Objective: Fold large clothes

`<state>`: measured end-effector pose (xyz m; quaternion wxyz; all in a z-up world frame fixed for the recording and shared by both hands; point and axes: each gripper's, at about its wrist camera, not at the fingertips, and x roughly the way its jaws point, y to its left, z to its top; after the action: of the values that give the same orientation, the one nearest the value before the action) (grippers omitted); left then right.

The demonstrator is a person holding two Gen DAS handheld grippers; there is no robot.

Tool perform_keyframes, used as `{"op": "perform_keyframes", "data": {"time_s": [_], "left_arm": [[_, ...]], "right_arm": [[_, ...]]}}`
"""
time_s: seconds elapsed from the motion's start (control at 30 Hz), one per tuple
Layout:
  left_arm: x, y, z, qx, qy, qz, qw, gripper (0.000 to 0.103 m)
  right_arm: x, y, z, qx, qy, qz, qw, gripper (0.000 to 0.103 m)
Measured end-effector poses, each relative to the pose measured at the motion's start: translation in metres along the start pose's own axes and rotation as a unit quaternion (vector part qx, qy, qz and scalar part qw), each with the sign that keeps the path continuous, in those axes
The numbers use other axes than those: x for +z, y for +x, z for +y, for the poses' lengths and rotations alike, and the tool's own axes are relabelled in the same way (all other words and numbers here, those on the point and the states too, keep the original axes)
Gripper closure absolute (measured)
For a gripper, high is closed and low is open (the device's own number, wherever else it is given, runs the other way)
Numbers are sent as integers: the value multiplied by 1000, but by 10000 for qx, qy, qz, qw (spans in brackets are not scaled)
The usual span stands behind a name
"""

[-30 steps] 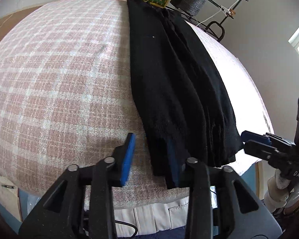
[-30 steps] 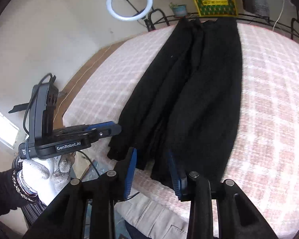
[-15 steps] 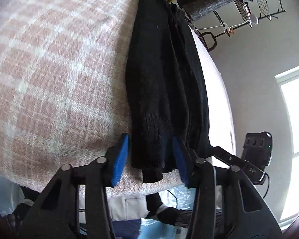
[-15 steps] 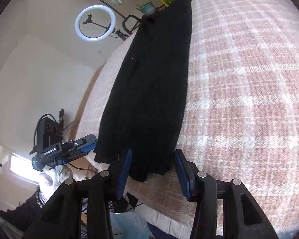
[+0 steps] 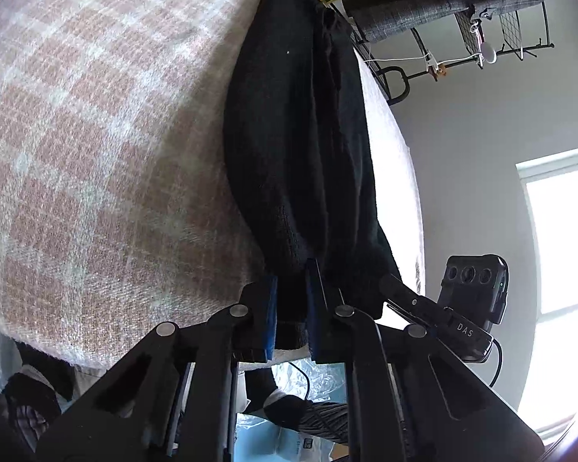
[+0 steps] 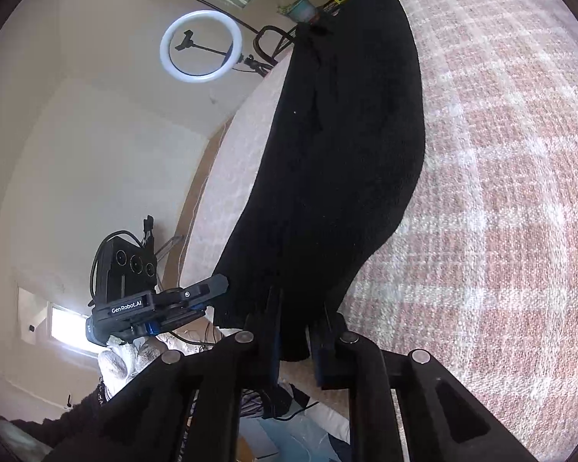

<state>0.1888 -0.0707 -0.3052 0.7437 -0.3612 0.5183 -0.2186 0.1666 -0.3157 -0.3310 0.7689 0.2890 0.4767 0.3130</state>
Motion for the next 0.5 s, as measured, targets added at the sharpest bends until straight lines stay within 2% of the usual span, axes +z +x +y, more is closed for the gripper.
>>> {"op": "perform_keyframes", "data": {"time_s": [0.1, 0.27, 0.37, 0.5], "left_arm": [[13, -2, -14, 4, 62, 9, 10000, 93], [50, 2, -48, 228, 372, 40, 9990, 93], [77, 5, -64, 334, 539, -53, 9980, 93], [113, 23, -68, 382, 455, -92, 9982, 93]], "right_arm": [[18, -4, 8, 71, 81, -136, 9998, 93], [56, -13, 15, 19, 179, -384, 9991, 93], [82, -14, 19, -104, 89, -491, 9987, 93], [114, -10, 17, -309, -4, -634, 9975, 93]]}}
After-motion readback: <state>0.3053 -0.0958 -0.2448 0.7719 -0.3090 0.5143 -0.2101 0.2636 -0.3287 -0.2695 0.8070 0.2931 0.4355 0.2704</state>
